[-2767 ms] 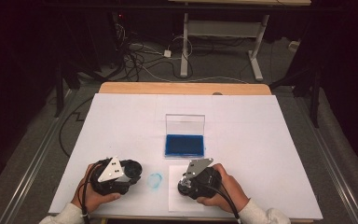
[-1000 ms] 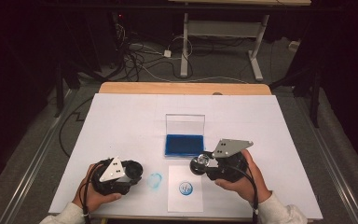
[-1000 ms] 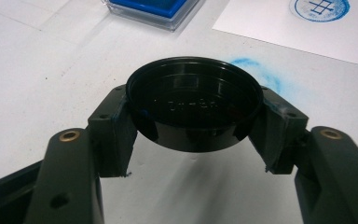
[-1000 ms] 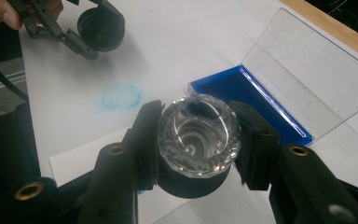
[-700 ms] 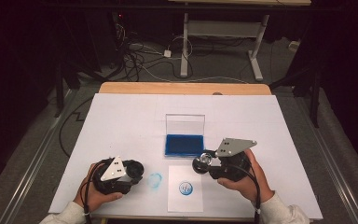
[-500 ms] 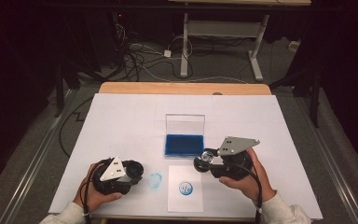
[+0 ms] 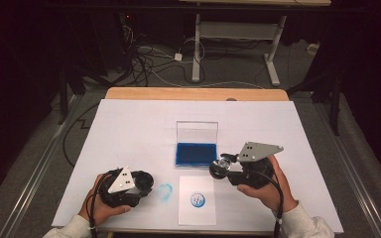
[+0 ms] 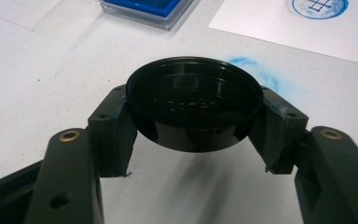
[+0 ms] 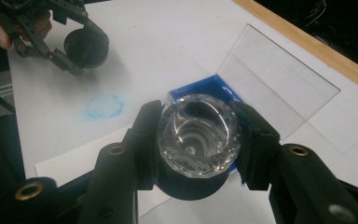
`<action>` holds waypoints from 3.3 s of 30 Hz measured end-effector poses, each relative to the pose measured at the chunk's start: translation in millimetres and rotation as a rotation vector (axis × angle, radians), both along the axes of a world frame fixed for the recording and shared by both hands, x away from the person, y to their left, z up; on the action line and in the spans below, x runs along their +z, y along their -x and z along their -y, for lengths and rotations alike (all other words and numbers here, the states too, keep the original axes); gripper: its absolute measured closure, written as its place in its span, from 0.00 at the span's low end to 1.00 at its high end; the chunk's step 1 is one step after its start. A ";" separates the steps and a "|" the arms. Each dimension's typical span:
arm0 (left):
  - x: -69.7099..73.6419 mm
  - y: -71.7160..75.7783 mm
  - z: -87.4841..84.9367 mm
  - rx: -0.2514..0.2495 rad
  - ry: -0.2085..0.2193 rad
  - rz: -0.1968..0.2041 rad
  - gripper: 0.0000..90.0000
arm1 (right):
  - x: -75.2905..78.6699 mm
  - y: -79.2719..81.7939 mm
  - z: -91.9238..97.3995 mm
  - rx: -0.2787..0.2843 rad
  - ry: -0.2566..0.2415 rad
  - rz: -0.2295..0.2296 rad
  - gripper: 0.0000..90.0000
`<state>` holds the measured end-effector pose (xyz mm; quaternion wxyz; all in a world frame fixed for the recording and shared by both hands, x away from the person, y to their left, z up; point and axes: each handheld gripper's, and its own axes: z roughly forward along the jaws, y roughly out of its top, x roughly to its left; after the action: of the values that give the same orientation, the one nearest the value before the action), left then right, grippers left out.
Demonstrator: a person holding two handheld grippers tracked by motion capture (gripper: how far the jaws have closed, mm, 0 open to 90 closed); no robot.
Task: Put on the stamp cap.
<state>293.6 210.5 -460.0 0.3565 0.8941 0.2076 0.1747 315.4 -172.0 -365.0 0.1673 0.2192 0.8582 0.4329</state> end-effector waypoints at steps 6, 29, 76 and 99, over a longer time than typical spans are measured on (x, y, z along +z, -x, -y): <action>1.6 -0.8 2.2 0.001 0.013 0.002 0.41 | 4.9 -1.1 0.8 -0.007 -0.024 0.013 0.63; 20.5 -18.3 52.3 -0.101 0.120 0.011 0.41 | 24.9 -7.3 -13.0 0.008 -0.091 0.064 0.63; 30.5 -14.9 102.3 -0.192 0.183 0.023 0.41 | 3.4 1.0 -62.6 0.147 -0.072 -0.017 0.63; 29.5 -13.6 103.4 -0.186 0.158 0.037 0.41 | -2.3 -0.3 -64.2 0.160 -0.079 -0.053 0.63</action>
<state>307.2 107.1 -430.5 0.4442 0.8752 0.1302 0.1402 315.7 -107.8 -367.3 0.1004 0.1676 0.8594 0.4725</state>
